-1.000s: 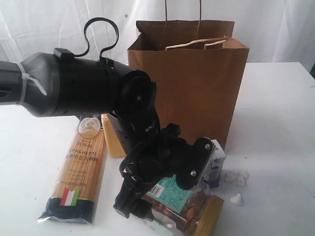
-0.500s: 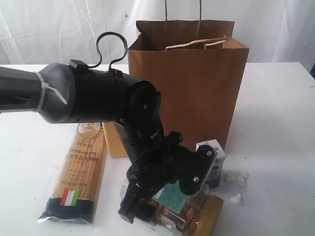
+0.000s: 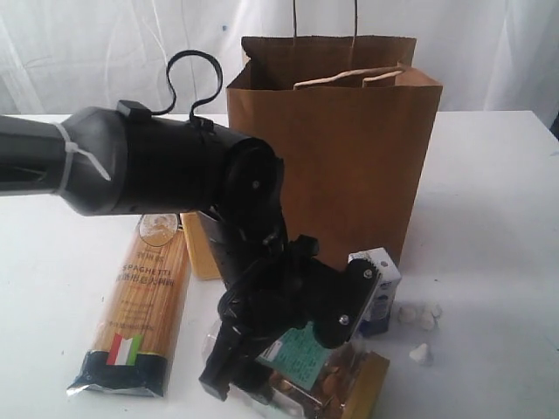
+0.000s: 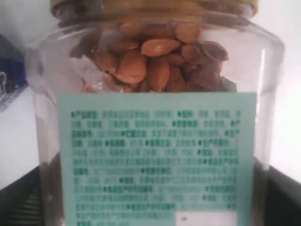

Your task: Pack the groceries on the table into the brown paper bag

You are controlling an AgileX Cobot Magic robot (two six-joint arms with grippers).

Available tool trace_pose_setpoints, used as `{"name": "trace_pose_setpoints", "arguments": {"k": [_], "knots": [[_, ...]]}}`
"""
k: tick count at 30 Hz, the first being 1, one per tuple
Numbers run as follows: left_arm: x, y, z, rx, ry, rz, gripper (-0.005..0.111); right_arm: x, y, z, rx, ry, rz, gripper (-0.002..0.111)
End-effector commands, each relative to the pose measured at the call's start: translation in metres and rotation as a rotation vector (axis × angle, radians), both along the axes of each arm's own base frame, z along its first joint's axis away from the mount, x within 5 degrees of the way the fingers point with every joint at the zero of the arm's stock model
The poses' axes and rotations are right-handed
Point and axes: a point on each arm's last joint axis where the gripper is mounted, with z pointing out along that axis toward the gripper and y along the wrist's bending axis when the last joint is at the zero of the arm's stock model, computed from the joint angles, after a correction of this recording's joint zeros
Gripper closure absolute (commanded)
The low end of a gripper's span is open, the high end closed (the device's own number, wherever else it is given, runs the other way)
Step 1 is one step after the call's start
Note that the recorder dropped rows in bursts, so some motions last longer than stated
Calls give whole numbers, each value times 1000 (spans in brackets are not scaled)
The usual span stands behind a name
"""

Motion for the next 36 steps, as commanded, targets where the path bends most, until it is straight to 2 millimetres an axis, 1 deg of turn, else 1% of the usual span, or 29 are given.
{"name": "trace_pose_setpoints", "arguments": {"k": [1,4,7,11,14,15,17,18,20,22,23,24,27,29,31,34,36], "knots": [[-13,14,39,-36,32,108,106,0,0,0,-2,-4,-7,108],[-21,25,70,-116,18,224,106,0,0,0,-2,-4,-7,108],[-30,38,100,-192,4,294,107,0,0,0,-2,-4,-7,108],[-51,63,139,-278,-12,297,107,0,0,0,-2,-4,-7,108],[-68,82,168,-389,-12,343,107,0,0,0,-2,-4,-7,108],[-74,88,181,-467,-3,379,107,0,0,0,-2,-4,-7,108],[-80,94,198,-592,-5,416,107,0,0,0,-2,-4,-7,108],[-82,97,211,-702,-30,426,107,0,0,0,-2,-4,-7,108],[-80,100,230,-885,-111,451,107,0,0,0,-2,-4,-7,108],[-74,101,251,-1092,-215,479,107,0,0,0,-2,-4,-7,108],[-71,101,258,-1165,-265,485,107,0,0,0,-2,-4,-7,108],[-66,102,268,-1260,-355,480,107,0,0,0,-2,-4,-7,108],[-54,96,279,-1383,-571,441,107,0,0,0,-2,-4,-7,108],[-44,89,278,-1410,-648,433,107,0,0,0,-2,-4,-7,108],[-35,78,270,-1399,-669,434,107,0,0,0,-2,-4,-7,108],[-19,57,248,-1330,-672,426,107,0,0,0,-2,-4,-7,108],[-8,43,236,-1282,-768,366,107,0,0,0,-2,-4,-7,108]]}}
